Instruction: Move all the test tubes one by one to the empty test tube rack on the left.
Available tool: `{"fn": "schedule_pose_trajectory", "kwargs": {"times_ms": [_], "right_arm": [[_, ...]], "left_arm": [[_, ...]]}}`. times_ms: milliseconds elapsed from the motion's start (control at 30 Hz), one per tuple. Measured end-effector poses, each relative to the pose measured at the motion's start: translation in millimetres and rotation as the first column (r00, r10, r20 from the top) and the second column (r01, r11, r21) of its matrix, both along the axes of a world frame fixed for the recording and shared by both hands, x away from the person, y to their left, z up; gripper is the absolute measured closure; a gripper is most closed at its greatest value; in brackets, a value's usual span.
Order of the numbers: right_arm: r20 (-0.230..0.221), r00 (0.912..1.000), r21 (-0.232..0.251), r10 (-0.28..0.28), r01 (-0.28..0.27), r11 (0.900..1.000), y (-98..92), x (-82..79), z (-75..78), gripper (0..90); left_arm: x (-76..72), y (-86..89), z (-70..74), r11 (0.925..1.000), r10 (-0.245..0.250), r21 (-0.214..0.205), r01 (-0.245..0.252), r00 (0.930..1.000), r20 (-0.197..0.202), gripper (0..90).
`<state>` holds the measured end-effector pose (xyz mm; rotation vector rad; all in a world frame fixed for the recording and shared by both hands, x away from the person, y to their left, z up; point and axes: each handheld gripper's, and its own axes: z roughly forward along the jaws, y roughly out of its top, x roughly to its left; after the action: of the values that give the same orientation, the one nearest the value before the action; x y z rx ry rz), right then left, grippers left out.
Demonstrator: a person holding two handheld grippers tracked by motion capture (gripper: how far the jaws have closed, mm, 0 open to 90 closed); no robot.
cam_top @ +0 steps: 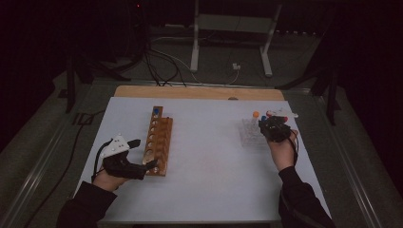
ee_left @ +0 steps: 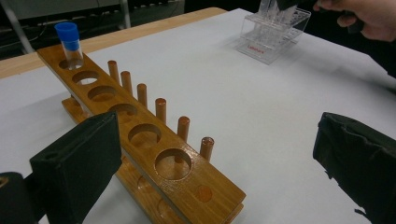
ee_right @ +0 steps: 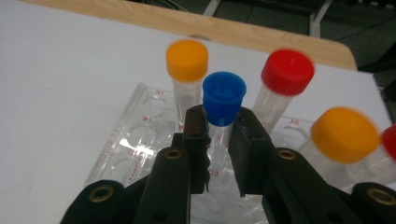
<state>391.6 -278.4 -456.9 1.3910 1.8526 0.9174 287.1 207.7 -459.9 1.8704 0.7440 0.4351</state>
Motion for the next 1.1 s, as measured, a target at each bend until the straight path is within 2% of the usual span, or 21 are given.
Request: {"fn": "schedule_pose_trajectory", "kwargs": {"times_ms": [200, 333, 467, 600, 833, 1100], "right_arm": [[0.031, 0.9994, 0.004, 0.017, -0.017, 0.9998, -2.9, -9.9, 20.8, 77.2], [0.056, 0.9977, -0.012, 0.038, -0.037, 0.9992, -1.6, -18.1, 37.1, 77.2], [0.065, 0.9946, -0.007, 0.082, -0.081, 0.9967, 3.5, -27.6, 51.0, 77.2], [0.073, 0.9878, -0.001, 0.138, -0.138, 0.9904, 14.1, -38.2, 59.2, 77.2], [0.062, 0.9662, -0.009, 0.250, -0.250, 0.9681, 40.0, -56.5, 57.8, 77.2], [0.015, 0.9332, -0.021, 0.359, -0.359, 0.9332, 67.6, -74.0, 37.9, 77.2]], "left_arm": [[-1.6, 0.0, 6.2, 0.9999, -0.008, -0.007, 0.008, 0.9999, 0.007, 2.1], [-1.7, -1.3, 11.3, 0.9997, -0.021, -0.014, 0.021, 0.9998, 0.004, 2.1], [-2.3, -5.1, 15.3, 0.9990, -0.042, -0.016, 0.042, 0.9991, 0.000, 2.0], [-2.9, -10.7, 20.1, 0.9976, -0.068, -0.011, 0.068, 0.9977, 0.000, 2.1], [-3.8, -22.8, 27.7, 0.9944, -0.105, -0.006, 0.105, 0.9944, 0.004, 2.1], [-2.4, -40.9, 31.3, 0.9888, -0.149, 0.001, 0.149, 0.9888, 0.005, 2.2]]}}
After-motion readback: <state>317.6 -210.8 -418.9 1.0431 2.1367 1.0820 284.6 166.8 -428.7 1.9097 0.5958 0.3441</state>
